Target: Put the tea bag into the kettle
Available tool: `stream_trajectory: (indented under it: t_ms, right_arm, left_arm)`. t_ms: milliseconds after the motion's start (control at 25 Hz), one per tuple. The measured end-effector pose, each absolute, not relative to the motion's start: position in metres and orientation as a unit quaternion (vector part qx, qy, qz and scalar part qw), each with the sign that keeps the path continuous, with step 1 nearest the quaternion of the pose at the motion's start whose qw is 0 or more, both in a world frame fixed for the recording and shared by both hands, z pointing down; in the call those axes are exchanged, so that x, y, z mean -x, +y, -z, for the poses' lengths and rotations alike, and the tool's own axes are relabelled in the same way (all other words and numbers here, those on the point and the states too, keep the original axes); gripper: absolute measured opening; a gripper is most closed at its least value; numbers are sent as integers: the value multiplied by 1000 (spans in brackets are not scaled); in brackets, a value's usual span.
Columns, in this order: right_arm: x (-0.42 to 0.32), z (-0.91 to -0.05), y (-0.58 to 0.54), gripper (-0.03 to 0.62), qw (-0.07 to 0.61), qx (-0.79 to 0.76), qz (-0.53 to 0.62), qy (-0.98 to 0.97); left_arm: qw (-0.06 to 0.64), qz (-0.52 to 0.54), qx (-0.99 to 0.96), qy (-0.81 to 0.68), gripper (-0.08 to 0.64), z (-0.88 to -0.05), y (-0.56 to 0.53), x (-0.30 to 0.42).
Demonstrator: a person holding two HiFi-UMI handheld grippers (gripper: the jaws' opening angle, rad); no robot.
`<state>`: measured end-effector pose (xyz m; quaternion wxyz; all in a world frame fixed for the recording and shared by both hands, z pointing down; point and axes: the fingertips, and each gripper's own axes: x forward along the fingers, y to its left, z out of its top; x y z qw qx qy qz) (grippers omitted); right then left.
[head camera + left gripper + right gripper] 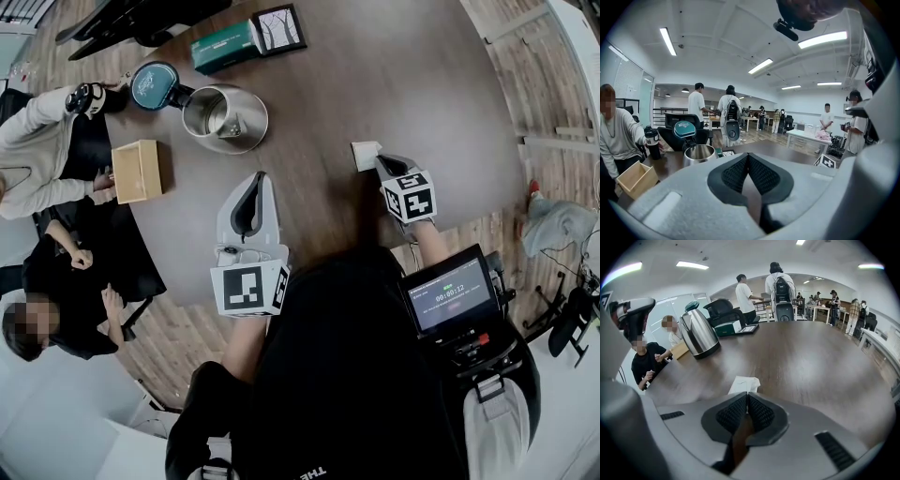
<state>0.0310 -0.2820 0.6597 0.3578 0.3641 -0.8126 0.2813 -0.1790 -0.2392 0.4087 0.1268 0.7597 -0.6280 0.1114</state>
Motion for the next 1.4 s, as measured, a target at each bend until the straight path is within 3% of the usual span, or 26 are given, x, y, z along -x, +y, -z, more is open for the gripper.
stream_trajectory:
  t_ms: [320, 480, 640, 1000, 1400]
  right_arm:
    - [-31, -660, -282, 17, 359, -359, -271, -818]
    - [-29, -665, -279, 87, 366, -347, -275, -819]
    - [-29, -672, -276, 95, 373, -344, -286, -813]
    - [-27, -671, -276, 23, 364, -346, -294, -813]
    - [-27, -663, -284, 12, 338, -357, -300, -818]
  left_arm:
    - [126, -110, -760, -628, 3, -408, -240, 180]
    - [126, -111, -761, -627, 2, -408, -240, 179]
    - [125, -112, -760, -628, 2, -407, -240, 179]
    - [124, -112, -758, -631, 3, -406, -238, 180]
    - [122, -109, -759, -630, 2, -405, -240, 179]
